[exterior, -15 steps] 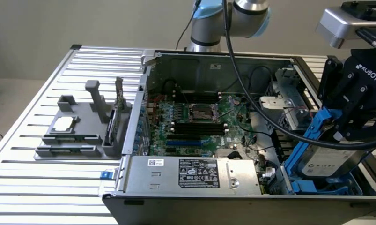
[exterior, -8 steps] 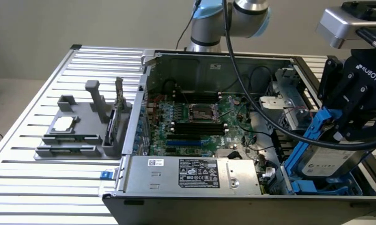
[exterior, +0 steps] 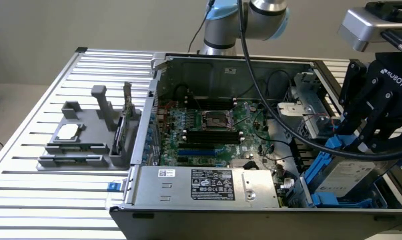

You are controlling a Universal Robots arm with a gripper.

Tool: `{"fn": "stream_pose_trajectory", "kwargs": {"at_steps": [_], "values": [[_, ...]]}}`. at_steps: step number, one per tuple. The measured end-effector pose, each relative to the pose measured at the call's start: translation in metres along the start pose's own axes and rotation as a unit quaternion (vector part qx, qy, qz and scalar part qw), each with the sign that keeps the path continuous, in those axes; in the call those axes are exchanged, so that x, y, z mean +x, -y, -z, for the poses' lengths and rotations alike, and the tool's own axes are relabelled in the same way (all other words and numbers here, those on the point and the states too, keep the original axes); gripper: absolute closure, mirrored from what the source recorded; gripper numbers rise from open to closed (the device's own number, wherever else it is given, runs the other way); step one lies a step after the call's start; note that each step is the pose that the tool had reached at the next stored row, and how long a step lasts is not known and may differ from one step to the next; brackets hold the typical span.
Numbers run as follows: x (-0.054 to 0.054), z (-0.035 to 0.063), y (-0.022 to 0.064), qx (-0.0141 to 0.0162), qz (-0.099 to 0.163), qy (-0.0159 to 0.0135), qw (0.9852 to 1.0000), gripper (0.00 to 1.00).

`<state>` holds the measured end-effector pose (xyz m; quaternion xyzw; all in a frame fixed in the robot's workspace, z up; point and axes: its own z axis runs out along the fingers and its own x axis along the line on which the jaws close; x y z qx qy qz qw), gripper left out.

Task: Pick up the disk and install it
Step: 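Insert the disk into the insertion slot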

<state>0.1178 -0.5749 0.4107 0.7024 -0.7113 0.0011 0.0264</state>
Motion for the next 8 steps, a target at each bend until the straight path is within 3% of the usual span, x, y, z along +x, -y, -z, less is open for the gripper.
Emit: {"fn": "stream_pose_trajectory", "kwargs": {"at_steps": [8], "values": [[0.0000, -0.0002, 0.0000, 0.0003, 0.000, -0.0016, 1.0000, 0.61]]}}
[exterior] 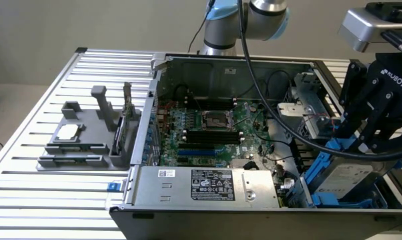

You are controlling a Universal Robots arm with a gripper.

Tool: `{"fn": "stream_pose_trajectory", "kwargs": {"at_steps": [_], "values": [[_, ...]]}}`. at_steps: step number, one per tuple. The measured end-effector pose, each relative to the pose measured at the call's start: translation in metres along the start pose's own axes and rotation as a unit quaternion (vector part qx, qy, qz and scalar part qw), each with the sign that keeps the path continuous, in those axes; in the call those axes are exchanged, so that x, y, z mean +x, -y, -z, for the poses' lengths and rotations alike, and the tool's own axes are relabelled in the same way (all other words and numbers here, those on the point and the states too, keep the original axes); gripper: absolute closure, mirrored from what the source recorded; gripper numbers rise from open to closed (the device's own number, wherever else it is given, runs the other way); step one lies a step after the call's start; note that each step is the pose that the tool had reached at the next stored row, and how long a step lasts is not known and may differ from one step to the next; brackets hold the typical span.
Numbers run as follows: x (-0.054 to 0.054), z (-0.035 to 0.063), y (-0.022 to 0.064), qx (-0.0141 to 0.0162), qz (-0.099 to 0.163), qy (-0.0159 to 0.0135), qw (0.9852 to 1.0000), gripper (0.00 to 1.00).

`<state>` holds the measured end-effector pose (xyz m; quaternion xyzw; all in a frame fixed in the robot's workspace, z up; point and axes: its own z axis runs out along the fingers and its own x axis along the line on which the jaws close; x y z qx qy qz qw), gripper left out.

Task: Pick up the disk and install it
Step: 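Insert the disk into the insertion slot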

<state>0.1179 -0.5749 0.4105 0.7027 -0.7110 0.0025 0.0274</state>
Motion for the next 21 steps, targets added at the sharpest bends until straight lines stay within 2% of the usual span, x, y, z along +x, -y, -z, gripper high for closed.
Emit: {"fn": "stream_pose_trajectory", "kwargs": {"at_steps": [8, 12, 13, 17, 21], "values": [[0.0000, -0.0005, 0.0000, 0.0006, 0.000, -0.0040, 1.0000, 0.61], [-0.0003, -0.0005, 0.0001, 0.0016, 0.000, -0.0041, 1.0000, 0.61], [-0.0007, -0.0004, 0.0001, 0.0032, 0.000, -0.0041, 1.0000, 0.61], [-0.0021, 0.0001, 0.0018, 0.0134, 0.000, -0.0040, 0.9999, 0.61], [-0.0025, 0.0003, 0.0072, 0.0192, 0.000, -0.0040, 0.9998, 0.61]]}}
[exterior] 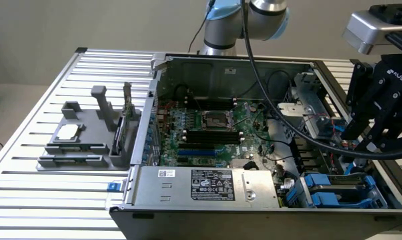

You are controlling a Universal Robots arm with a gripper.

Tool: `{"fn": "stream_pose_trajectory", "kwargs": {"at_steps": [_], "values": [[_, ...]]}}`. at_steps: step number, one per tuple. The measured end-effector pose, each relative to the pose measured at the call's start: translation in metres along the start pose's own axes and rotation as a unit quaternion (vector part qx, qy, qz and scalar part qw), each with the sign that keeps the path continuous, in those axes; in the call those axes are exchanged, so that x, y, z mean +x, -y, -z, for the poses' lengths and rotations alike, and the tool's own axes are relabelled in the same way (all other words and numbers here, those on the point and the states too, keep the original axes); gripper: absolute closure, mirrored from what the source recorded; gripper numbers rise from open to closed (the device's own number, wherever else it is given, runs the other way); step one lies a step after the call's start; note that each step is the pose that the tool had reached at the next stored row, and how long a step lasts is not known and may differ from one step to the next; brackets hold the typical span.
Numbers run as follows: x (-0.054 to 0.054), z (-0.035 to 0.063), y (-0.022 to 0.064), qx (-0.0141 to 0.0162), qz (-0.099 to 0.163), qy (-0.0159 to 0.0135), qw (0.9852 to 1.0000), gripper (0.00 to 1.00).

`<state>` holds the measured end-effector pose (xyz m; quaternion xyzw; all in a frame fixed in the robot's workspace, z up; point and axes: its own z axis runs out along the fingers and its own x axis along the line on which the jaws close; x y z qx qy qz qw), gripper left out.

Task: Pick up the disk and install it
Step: 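Insert the disk into the insertion slot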

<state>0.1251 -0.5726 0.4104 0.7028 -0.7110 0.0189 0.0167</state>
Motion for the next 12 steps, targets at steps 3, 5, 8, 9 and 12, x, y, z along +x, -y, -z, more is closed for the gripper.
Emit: {"fn": "stream_pose_trajectory", "kwargs": {"at_steps": [3, 5, 8, 9, 12], "values": [[-0.0004, 0.0000, 0.0040, 0.0040, 0.000, 0.0000, 1.0000, 0.61], [-0.0006, 0.0000, 0.0071, 0.0065, 0.000, 0.0001, 1.0000, 0.61], [-0.0011, 0.0000, 0.0110, 0.0095, 0.000, 0.0001, 1.0000, 0.61], [-0.0011, 0.0000, 0.0110, 0.0099, -0.001, 0.0000, 1.0000, 0.61], [-0.0010, -0.0001, 0.0111, 0.0099, 0.000, -0.0002, 1.0000, 0.61]]}}
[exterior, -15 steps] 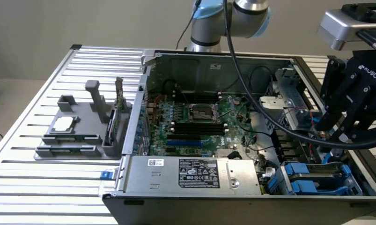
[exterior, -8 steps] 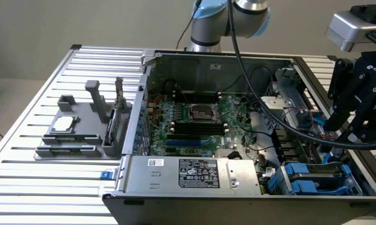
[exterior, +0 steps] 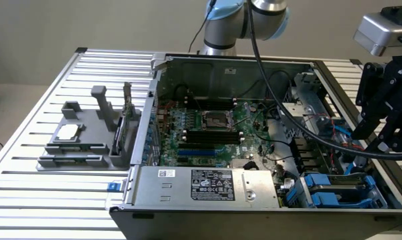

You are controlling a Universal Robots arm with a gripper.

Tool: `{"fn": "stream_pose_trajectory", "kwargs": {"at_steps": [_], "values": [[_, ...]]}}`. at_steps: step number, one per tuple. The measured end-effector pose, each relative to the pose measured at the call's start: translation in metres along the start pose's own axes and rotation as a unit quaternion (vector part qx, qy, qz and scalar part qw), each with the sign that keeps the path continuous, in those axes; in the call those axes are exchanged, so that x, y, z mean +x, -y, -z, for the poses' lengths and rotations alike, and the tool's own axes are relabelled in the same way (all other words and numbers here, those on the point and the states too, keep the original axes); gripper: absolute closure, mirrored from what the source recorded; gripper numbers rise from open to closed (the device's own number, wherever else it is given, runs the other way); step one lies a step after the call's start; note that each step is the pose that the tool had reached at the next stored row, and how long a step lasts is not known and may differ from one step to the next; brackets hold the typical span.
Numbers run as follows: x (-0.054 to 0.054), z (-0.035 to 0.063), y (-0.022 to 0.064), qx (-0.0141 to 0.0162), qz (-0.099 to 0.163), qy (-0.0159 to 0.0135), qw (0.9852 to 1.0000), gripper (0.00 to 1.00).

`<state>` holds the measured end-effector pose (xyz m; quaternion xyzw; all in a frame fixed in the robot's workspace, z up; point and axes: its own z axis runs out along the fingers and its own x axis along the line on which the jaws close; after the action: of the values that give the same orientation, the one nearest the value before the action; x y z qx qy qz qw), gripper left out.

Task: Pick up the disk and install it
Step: 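Insert the first disk wire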

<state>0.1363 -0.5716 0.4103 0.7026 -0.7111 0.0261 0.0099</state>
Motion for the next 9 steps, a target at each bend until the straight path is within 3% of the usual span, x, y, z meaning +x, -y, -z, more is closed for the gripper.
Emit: {"fn": "stream_pose_trajectory", "kwargs": {"at_steps": [9], "values": [[0.0000, 0.0000, 0.0000, 0.0000, 0.000, 0.0001, 1.0000, 0.61]]}}
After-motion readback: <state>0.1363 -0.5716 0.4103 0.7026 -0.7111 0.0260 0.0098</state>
